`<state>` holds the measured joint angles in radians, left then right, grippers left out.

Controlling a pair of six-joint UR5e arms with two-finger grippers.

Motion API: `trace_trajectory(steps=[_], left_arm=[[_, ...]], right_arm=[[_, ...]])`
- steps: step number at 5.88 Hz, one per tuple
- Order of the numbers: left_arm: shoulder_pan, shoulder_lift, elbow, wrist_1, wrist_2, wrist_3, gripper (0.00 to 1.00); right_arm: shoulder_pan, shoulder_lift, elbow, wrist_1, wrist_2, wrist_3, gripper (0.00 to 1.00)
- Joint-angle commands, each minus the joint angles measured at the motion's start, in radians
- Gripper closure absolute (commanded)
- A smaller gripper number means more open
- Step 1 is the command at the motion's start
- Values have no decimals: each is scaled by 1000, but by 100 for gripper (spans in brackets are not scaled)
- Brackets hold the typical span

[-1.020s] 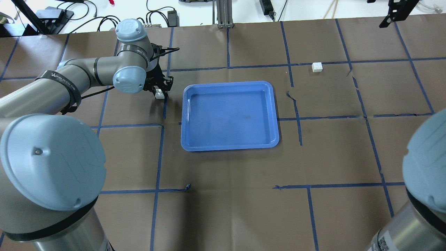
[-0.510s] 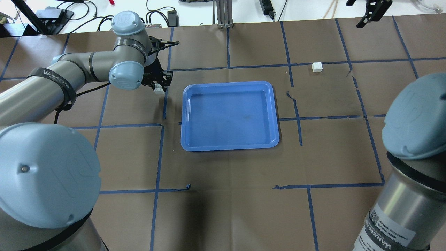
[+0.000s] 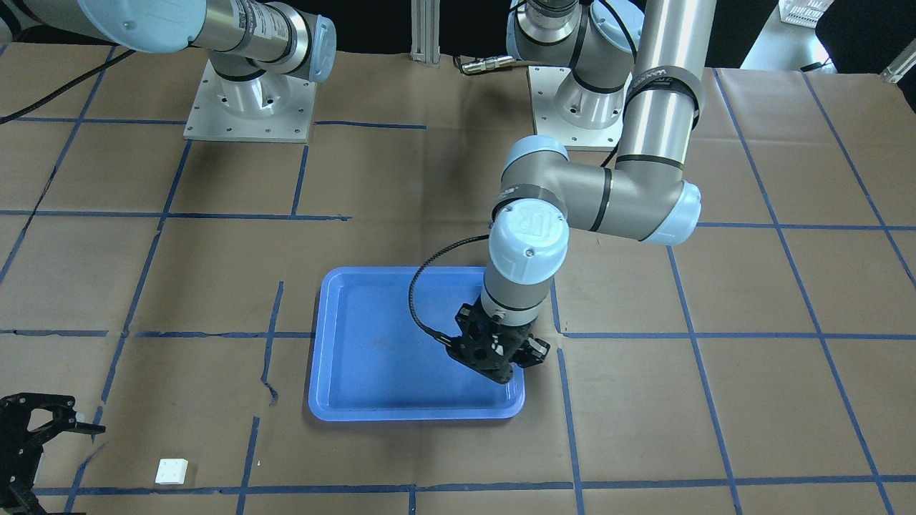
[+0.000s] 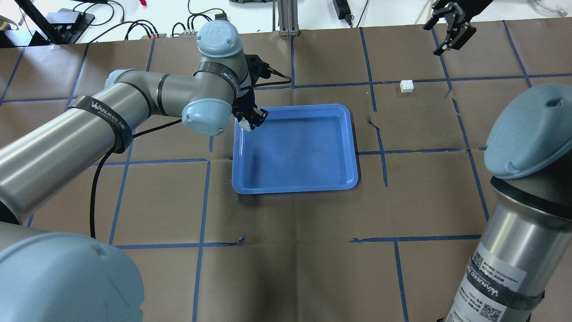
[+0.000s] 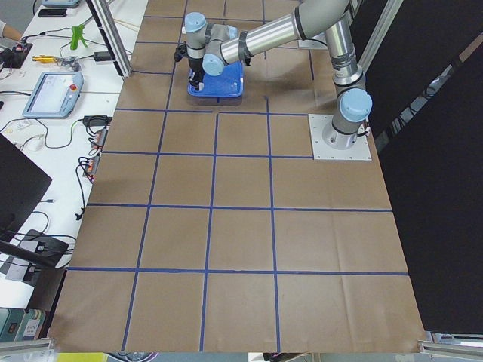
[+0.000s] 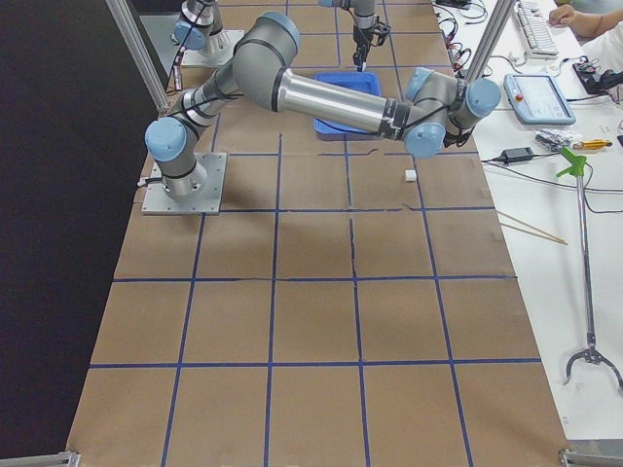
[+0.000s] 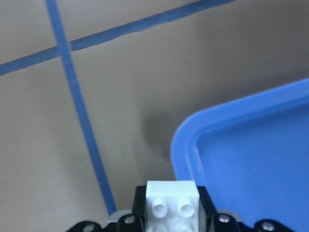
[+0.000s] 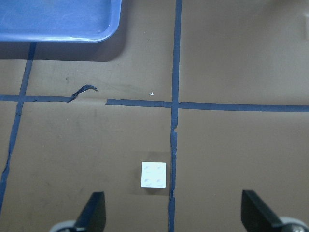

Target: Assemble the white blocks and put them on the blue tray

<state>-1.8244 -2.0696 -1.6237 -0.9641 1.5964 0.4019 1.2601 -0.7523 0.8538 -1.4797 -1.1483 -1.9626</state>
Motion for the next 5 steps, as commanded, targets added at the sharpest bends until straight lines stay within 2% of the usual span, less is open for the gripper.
trace_trajectory(steps=[1,3,4,5], left_arm=[[-107,-4,-21,1,2,355,96],[-115,-29,-28,78,0,679,96],[-115,-32,-42,97,-4,760,94],[-115,-53,-51,103,-10,762,93]], right_arm=[[-19,57,33,-7,77,-57,0],[-50,67,129,-45,125,-125,0],[-50,67,178,-122,127,-142,0],[-50,67,232,-160,128,-168,0]])
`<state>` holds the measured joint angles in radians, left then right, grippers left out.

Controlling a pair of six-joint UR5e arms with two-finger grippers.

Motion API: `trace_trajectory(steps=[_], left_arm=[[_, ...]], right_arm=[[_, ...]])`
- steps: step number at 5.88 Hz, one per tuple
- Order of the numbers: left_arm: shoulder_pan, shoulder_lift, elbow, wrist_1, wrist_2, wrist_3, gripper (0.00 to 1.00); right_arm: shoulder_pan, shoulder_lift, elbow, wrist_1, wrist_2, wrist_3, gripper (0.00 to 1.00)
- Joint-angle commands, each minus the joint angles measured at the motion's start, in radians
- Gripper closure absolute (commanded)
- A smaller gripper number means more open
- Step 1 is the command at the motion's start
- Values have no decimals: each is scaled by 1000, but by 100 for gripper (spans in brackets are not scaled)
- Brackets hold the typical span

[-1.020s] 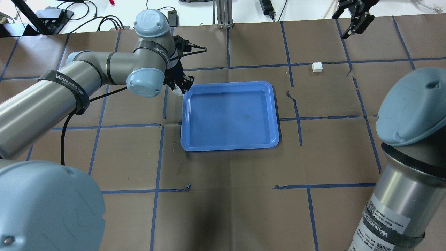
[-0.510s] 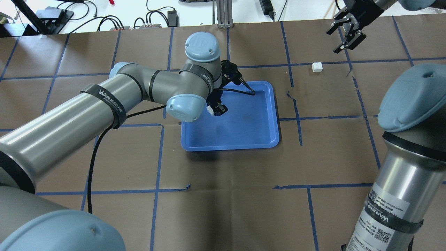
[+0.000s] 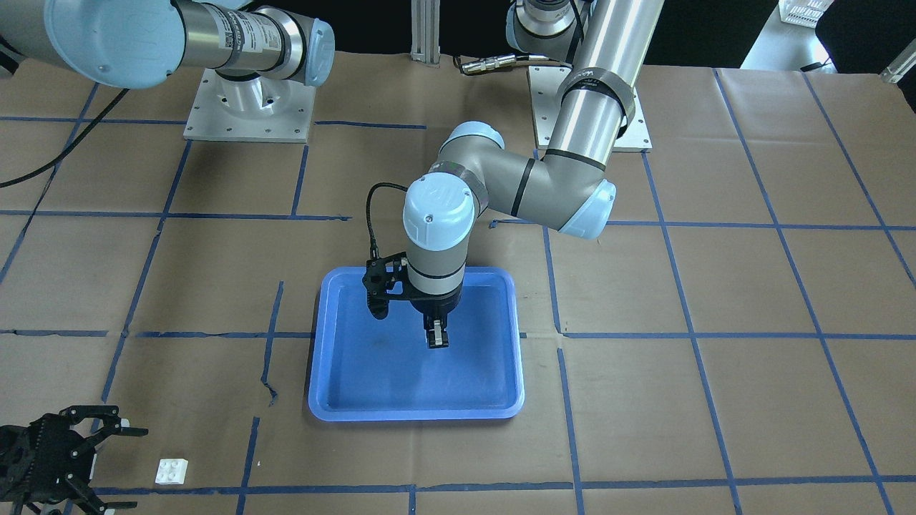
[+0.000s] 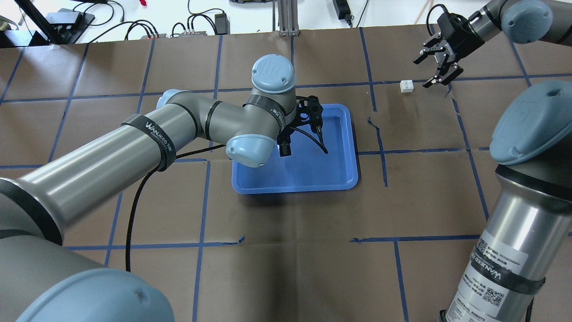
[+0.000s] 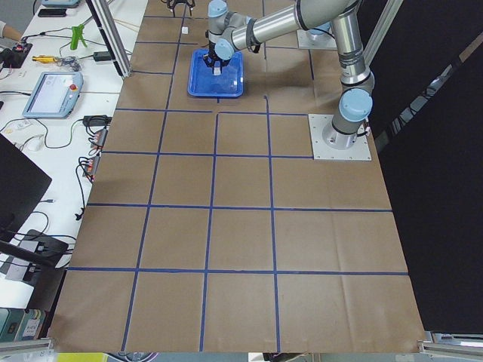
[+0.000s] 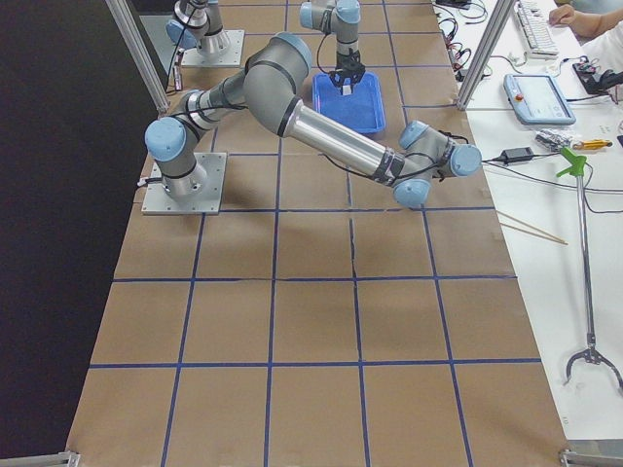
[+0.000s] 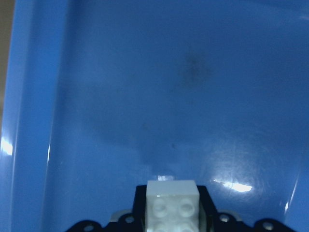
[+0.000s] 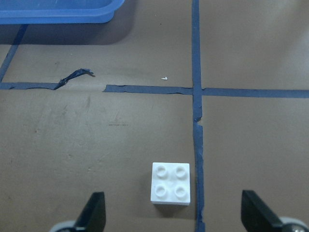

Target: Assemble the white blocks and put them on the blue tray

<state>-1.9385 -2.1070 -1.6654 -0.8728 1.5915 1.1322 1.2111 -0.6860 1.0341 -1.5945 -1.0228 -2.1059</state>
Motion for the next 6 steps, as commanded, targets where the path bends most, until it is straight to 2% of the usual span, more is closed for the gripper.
trace_trajectory(steps=[1,2,3,4,5,6], left_arm=[[-2,-21,-20,12,-5,56,93],[-2,-37,-24,12,-27,57,89],[-2,-39,-22,12,-31,57,72],[-2,-31,-24,12,-28,58,1],[-4,-18,-22,11,-21,55,0],[-20,64,-10,-15,-19,58,0]], right_arm=[[-1,0,99,-117,0,-25,0],[-1,-3,119,-148,0,-20,0],[-1,-4,119,-147,1,-19,0],[-1,-4,119,-145,3,-19,4],[-1,-6,116,-145,4,-19,26],[1,-7,115,-145,21,-19,35]])
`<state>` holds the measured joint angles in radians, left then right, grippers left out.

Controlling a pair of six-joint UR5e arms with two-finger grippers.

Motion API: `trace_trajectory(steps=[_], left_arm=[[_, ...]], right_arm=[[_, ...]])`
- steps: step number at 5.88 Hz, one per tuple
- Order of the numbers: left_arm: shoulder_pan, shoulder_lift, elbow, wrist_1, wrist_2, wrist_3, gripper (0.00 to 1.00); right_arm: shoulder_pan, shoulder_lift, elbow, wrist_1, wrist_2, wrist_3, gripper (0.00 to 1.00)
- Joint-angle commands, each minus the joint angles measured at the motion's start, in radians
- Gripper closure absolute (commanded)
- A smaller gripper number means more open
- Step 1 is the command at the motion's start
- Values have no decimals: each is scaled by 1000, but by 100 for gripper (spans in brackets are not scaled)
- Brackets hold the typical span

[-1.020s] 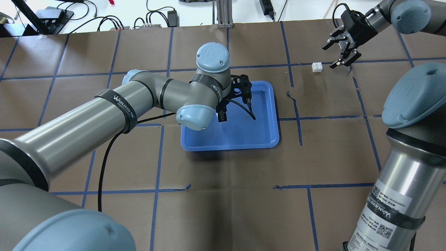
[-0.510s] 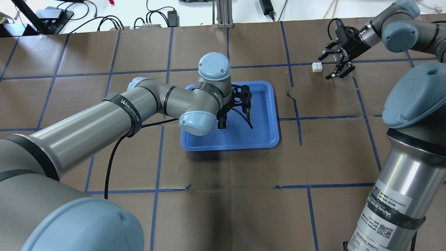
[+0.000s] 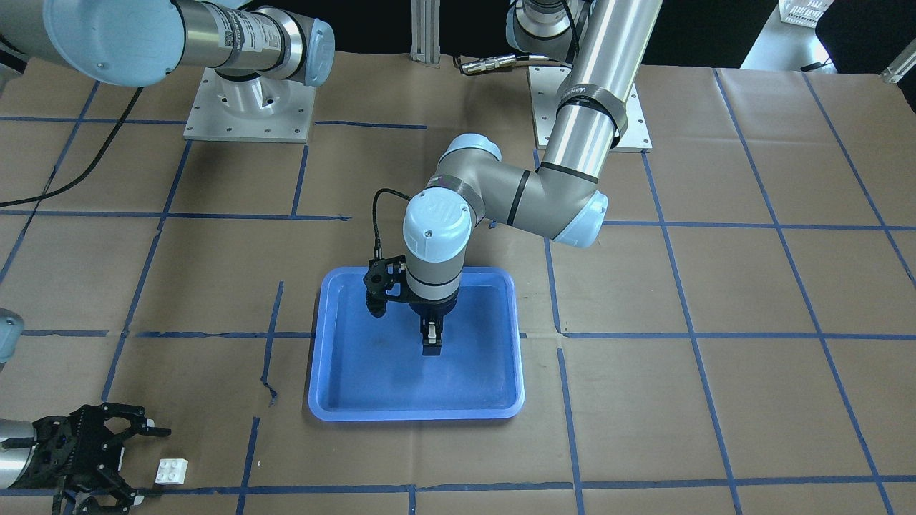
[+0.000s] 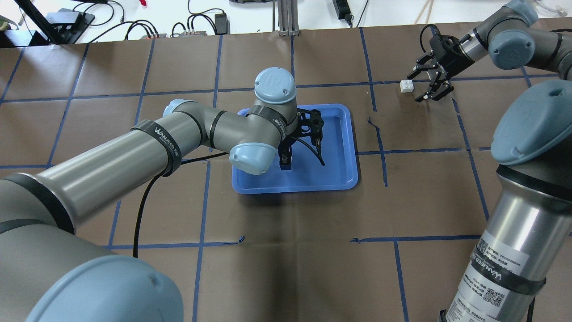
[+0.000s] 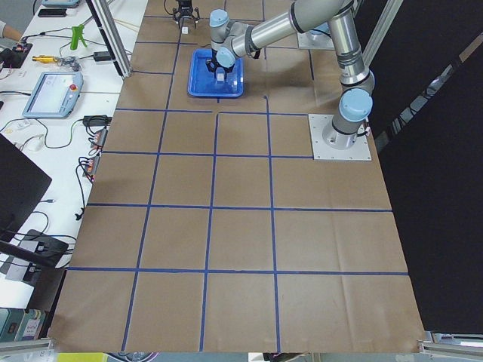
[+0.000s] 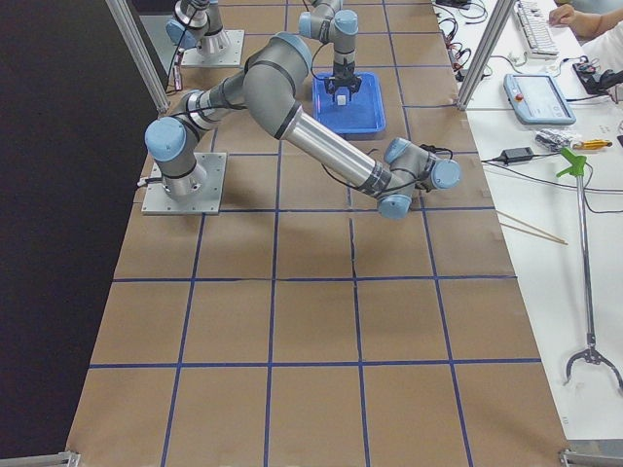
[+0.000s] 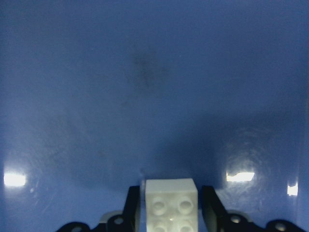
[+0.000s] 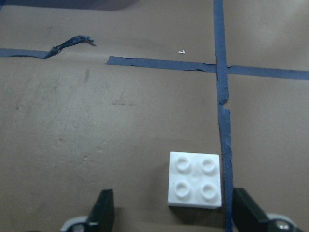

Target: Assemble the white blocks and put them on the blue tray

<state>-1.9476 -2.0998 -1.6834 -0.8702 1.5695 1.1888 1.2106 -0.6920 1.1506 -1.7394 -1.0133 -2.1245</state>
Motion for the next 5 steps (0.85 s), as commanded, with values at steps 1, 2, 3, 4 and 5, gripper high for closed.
trace_trajectory(steps=[1,2,3,4,5], left_arm=[[-11,166,28,-153,1,-1,0],[-8,252,83,-312,-6,-9,0],[-8,312,176,-525,-6,-9,0],[-8,369,235,-661,-12,-12,0],[-5,409,247,-726,-32,-109,0]], right_arm=[[1,0,0,-2,40,-5,39],[1,-1,0,-2,42,-5,47],[1,0,0,-17,41,-5,54],[1,0,0,-20,42,-6,61],[1,-3,-2,-20,42,-6,67]])
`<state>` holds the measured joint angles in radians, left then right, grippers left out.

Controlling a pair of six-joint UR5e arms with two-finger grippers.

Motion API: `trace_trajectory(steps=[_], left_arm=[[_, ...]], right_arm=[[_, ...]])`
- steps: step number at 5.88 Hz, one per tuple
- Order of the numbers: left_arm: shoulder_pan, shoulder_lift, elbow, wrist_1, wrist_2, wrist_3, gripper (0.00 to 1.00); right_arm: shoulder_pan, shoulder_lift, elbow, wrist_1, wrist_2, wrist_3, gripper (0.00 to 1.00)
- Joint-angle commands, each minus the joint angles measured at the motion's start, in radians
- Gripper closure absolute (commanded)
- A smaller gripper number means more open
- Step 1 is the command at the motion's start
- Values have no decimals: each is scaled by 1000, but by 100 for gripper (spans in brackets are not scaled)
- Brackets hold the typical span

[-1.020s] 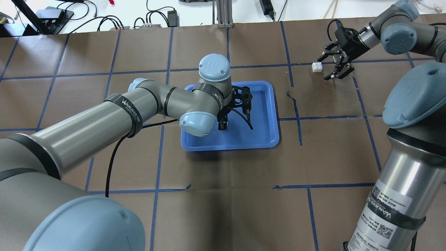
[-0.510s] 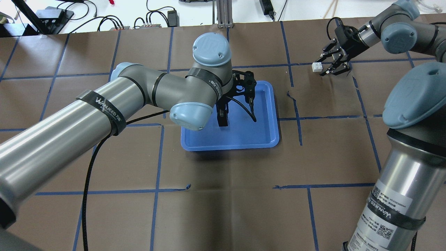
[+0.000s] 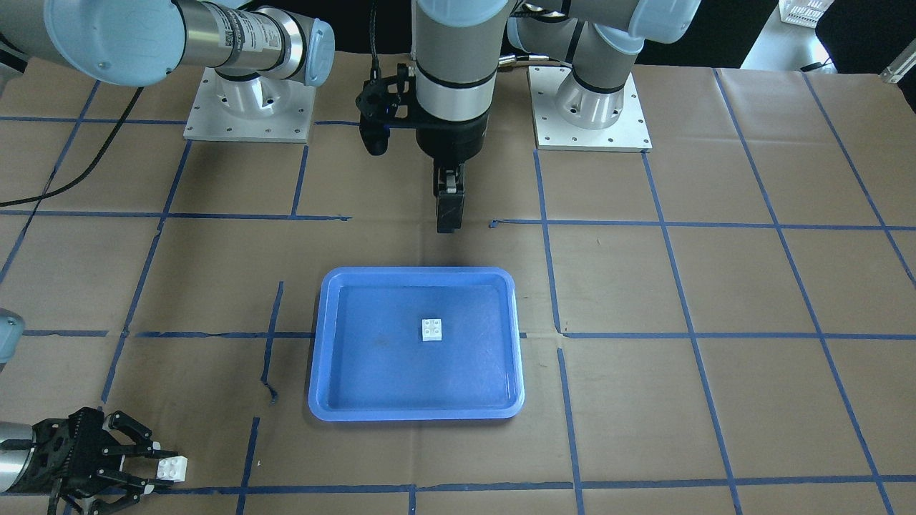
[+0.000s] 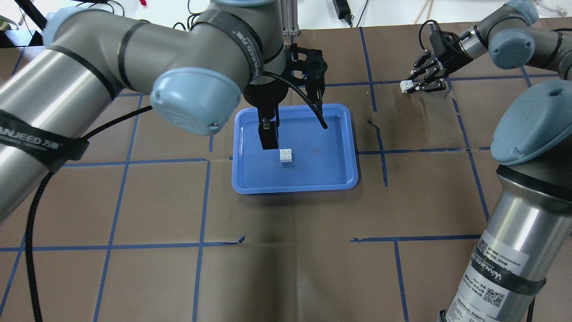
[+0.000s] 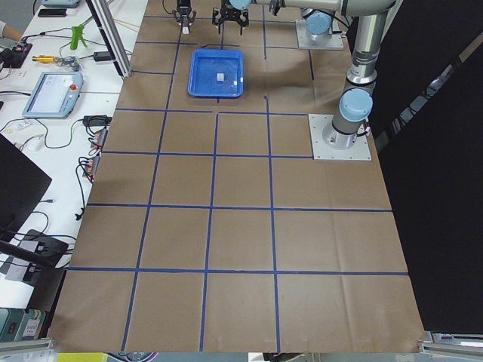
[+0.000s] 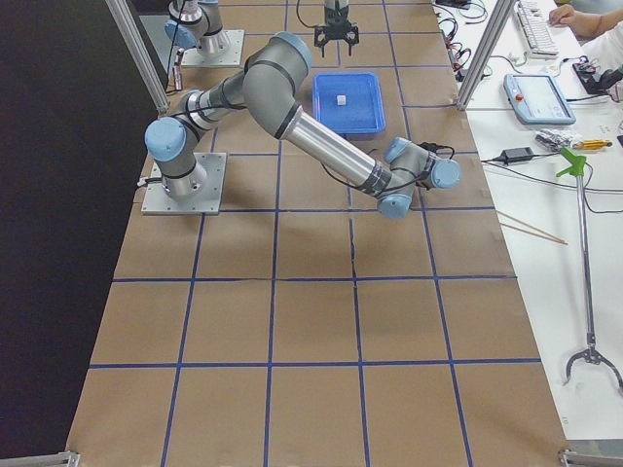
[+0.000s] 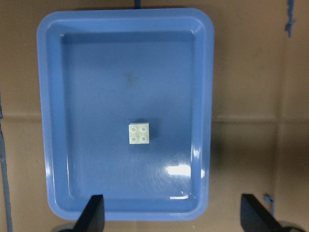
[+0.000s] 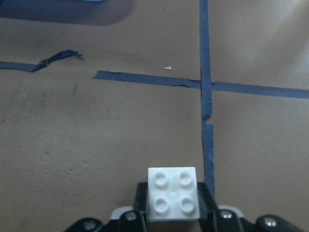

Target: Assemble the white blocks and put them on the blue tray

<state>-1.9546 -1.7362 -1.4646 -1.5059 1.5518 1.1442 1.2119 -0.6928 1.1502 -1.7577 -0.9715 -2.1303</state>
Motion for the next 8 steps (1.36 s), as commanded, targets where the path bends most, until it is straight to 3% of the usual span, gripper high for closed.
trace_trajectory(steps=[1,3,4,5,6,7,8], left_arm=[[9,69,3,-83,-12,-187,0],[165,102,-5,-94,-3,-575,0],[251,112,-8,-129,-3,-653,0],[323,128,-11,-126,-4,-851,0],[360,138,-17,-125,-4,-1000,0],[367,159,-32,-125,-1,-1158,0],[362,184,-49,-126,10,-1199,0]], right_arm=[[0,-14,-1,0,0,0,69],[11,-109,5,16,20,19,71],[37,-155,28,20,20,95,71],[99,-221,92,3,23,175,73],[136,-272,164,-43,31,269,73],[197,-309,242,-149,31,383,73],[269,-333,329,-304,25,529,73]])
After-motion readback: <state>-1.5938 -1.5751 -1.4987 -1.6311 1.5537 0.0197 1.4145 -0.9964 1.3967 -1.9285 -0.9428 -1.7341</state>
